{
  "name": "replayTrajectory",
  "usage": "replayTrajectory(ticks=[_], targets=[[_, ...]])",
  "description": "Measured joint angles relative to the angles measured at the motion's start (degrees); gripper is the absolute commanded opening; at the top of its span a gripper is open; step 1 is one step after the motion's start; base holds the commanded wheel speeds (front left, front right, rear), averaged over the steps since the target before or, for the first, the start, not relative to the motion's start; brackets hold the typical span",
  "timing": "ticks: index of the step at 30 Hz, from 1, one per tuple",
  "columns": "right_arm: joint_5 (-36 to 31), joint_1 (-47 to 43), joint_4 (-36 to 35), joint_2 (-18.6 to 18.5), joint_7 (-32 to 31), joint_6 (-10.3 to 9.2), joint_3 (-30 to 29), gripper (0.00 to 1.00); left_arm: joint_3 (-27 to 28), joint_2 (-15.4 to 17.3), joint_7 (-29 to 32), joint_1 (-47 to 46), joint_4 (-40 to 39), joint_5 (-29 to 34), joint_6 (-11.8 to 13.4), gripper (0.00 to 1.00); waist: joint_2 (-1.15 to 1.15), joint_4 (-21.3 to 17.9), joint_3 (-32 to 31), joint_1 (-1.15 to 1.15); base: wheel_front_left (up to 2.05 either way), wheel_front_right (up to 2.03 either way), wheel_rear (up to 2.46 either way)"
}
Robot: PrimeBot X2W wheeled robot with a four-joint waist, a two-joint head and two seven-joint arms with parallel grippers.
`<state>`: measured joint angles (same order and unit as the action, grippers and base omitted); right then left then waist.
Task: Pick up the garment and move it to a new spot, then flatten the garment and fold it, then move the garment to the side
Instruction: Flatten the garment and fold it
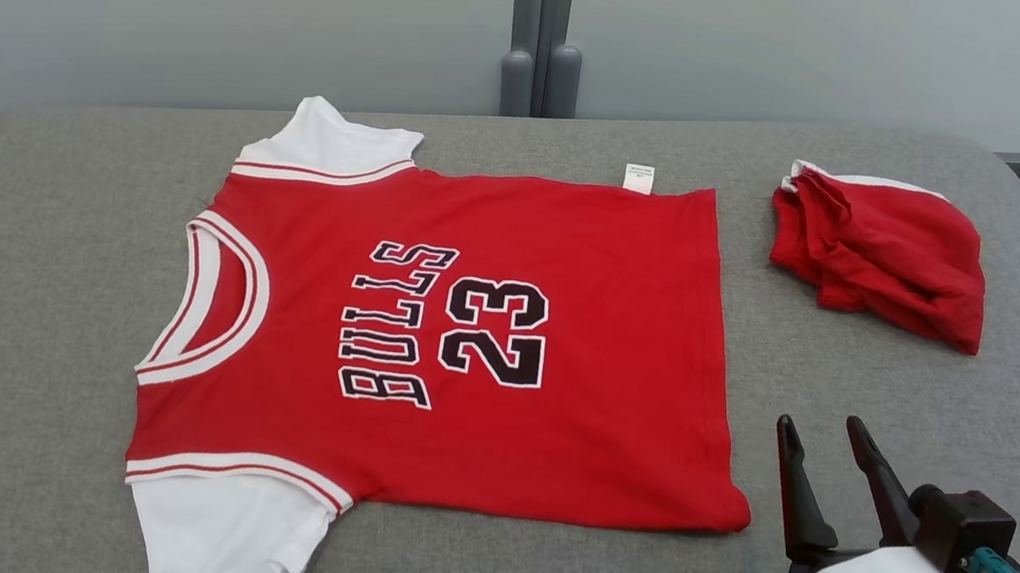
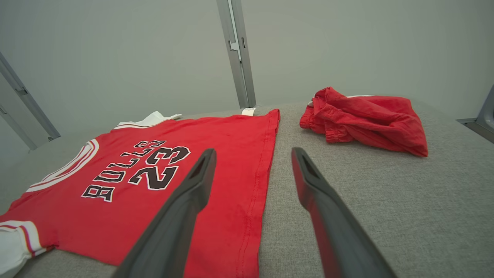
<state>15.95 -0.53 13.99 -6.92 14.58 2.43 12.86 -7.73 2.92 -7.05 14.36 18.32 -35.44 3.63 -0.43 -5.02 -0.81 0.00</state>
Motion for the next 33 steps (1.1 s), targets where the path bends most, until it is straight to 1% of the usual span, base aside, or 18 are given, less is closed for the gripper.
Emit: replayTrajectory(ticks=[10, 11, 13, 14, 15, 17, 18, 20, 21, 28, 33], targets=[[-0.25, 0.05, -0.02, -0.33, 0.00, 0.01, -0.94, 1.00, -1.45, -0.03, 0.94, -1.58, 3.64, -0.42, -0.05, 1.00, 0.00, -0.56, 1.36, 0.00, 0.00, 0.00, 0.00], [-0.26, 0.05, -0.02, -0.32, 0.00, 0.02, -0.96, 1.00, -1.47, -0.03, 0.94, -1.71, 3.85, -0.62, -0.07, 0.96, 0.00, -0.57, 1.41, 0.00, 0.00, 0.00, 0.00], [-0.32, 0.06, -0.01, -0.32, 0.00, 0.07, -0.96, 1.00, -1.49, -0.03, 0.93, -2.09, 4.53, -0.69, -0.10, 0.84, 0.00, -0.58, 1.51, 0.00, 0.00, 0.00, 0.00], [-0.33, 0.07, -0.01, -0.31, 0.00, 0.07, -0.96, 1.00, -1.49, -0.02, 0.93, -2.42, 4.93, -0.70, -0.10, 0.72, 0.00, -0.58, 1.55, 0.00, 0.00, 0.00, 0.00], [-0.33, 0.08, -0.01, -0.29, 0.00, 0.07, -0.96, 1.00, -1.49, -0.01, 0.92, -2.65, 5.17, -0.70, -0.10, 0.51, 0.00, -0.58, 1.59, 0.00, 0.00, 0.00, 0.00], [-0.33, 0.09, 0.00, -0.24, 0.00, 0.08, -0.99, 1.00, -1.66, 0.01, 0.92, -2.99, 5.54, -0.70, -0.23, 0.37, 0.00, -0.58, 1.67, 0.00, 0.00, 0.00, 0.00], [-0.33, 0.09, 0.02, -0.23, 0.00, 0.08, -1.01, 1.00, -1.78, 0.01, 0.92, -3.17, 5.70, -0.70, -0.57, 0.26, 0.00, -0.58, 1.71, 0.00, 0.00, 0.00, 0.00], [-0.34, 0.11, 0.12, -0.21, 0.00, 0.08, -1.09, 1.00, -2.16, 0.00, 0.93, -3.85, 6.38, -0.70, -0.65, 0.10, 0.00, -0.57, 1.79, 0.00, 0.00, 0.00, 0.00], [-0.34, 0.12, 0.20, -0.21, 0.00, 0.08, -1.12, 1.00, -2.37, -0.01, 0.92, -4.10, 6.68, -0.70, -0.68, 0.00, 0.00, -0.57, 1.83, 0.00, 0.00, 0.00, 0.00], [-0.30, 0.09, 1.59, -0.10, 0.00, 0.30, -1.65, 1.00, -2.72, -0.07, -0.65, -5.30, 6.76, -0.71, -1.69, 0.00, 0.00, -0.52, 1.99, 0.00, 0.00, 0.00, 0.00], [2.37, -1.43, 6.06, 0.35, -0.01, 0.57, -2.99, 1.00, -1.46, -0.19, -4.17, -7.71, 3.10, -0.73, -2.44, 0.00, 0.00, 0.05, 2.11, 0.00, 0.00, 0.00, 0.00]])
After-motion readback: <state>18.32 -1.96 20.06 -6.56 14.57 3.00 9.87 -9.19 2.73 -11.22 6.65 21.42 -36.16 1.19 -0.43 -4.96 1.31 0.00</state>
